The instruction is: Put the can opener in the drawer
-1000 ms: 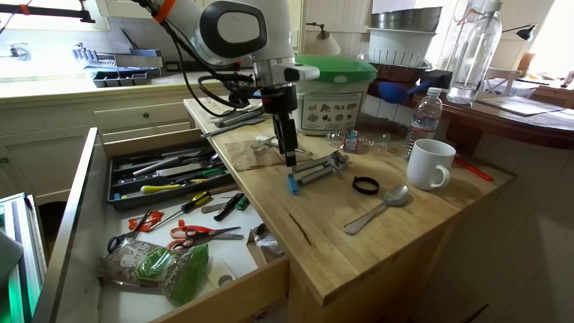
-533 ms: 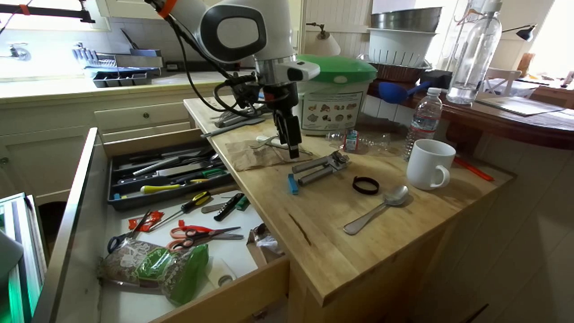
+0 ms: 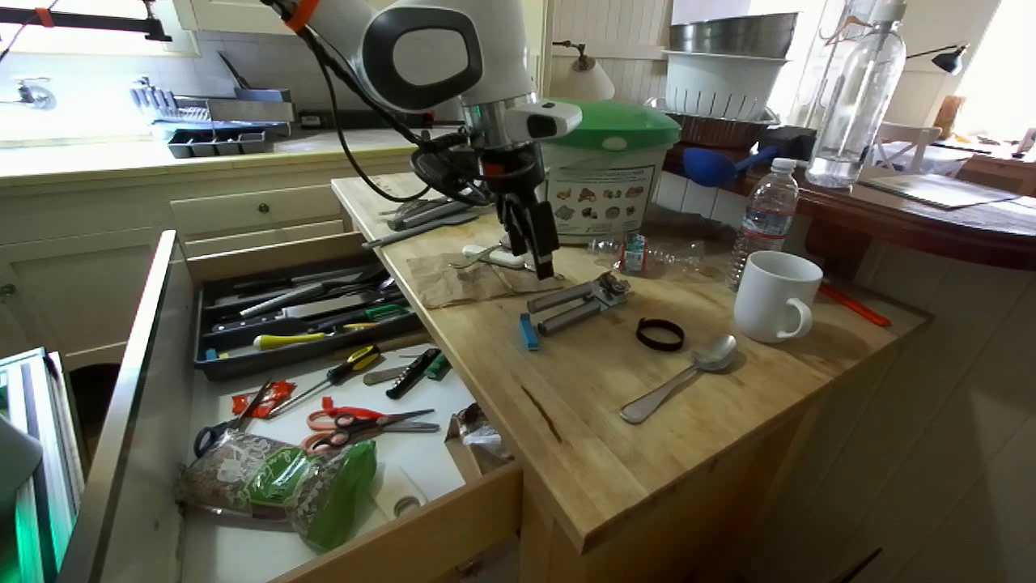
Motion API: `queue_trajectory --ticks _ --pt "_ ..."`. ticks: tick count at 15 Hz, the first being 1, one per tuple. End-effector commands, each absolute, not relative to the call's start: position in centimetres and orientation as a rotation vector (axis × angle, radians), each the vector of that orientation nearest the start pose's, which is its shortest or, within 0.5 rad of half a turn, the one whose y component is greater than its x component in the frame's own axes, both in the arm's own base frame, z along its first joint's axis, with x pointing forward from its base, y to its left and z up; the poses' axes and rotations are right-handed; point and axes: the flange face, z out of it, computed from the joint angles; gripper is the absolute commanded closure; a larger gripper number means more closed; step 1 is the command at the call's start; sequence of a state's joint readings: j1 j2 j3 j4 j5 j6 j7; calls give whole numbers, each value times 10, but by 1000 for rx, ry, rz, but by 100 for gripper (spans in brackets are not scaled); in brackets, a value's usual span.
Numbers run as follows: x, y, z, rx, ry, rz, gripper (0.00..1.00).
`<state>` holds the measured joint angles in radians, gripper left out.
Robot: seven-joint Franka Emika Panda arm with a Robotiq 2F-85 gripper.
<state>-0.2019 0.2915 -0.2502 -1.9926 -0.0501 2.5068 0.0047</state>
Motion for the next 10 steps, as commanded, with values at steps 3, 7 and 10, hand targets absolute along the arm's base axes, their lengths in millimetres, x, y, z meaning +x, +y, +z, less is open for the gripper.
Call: queue_trajectory --ticks 3,7,10 --pt "565 -284 329 -3270 462 -327 0" --pt "567 -305 323 -3310 464 -324 0" --pt "571 -316 322 -3335 480 -333 0"
